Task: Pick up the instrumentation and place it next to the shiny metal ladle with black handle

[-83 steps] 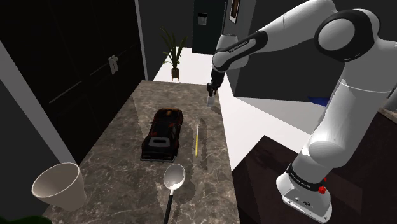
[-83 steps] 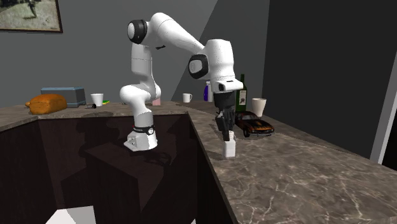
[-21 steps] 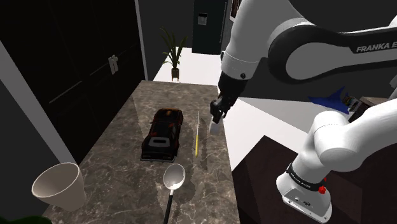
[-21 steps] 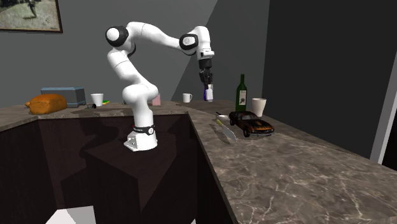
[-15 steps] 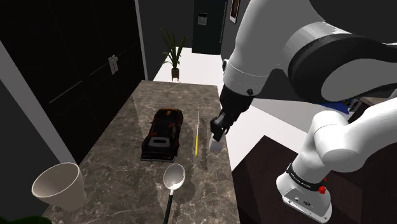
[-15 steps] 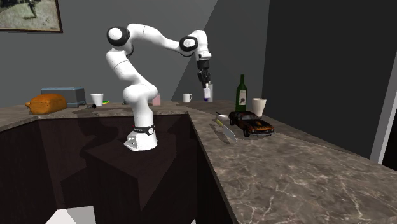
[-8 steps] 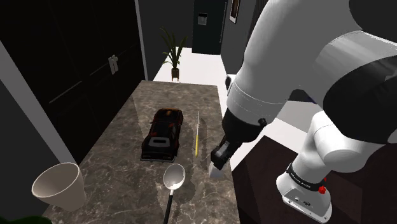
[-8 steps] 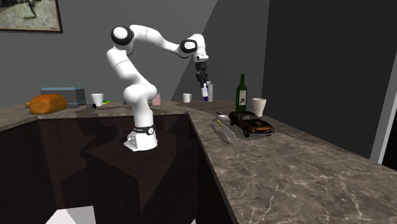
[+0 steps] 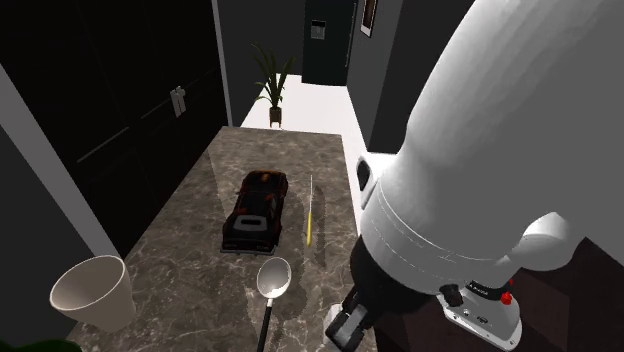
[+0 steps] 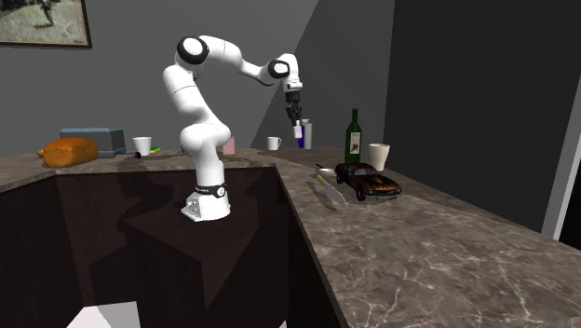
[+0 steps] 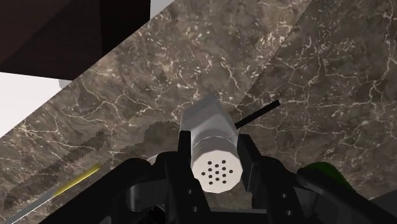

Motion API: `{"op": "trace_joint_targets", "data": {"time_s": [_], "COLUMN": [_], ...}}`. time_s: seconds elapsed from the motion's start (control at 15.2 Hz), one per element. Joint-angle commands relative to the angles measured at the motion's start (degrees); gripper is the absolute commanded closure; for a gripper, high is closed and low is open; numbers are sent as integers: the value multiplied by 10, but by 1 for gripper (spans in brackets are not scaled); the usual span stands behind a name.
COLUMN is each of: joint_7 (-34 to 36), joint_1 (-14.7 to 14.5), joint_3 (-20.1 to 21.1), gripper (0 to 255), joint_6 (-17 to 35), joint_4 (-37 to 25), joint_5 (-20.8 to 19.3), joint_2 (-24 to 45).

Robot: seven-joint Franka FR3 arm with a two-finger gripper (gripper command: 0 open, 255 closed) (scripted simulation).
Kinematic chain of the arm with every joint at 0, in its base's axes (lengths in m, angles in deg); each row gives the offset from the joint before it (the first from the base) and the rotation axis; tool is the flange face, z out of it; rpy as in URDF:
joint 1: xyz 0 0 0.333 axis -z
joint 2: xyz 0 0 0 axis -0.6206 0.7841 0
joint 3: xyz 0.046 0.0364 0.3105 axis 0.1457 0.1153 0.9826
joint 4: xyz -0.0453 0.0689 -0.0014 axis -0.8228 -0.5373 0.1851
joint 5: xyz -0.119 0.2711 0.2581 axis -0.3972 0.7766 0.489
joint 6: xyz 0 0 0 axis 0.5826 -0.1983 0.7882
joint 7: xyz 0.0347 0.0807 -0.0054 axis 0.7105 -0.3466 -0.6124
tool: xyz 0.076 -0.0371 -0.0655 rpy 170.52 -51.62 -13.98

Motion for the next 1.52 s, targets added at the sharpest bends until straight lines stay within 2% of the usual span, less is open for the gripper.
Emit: {"op": "trace_joint_targets", "data": {"time_s": [0.0,0.26,0.92,1.45], "joint_7": [38,115,129,151], "joint_1": [7,44,55,79], "joint_3": [38,130,163,205], "gripper": [255,255,255,255], "joint_6": [1,-2,75,138], "joint_4": [-22,-86,-22,21], "joint_5": [-5,-42,-49,-69], "joint_2": [20,82,98,126]}}
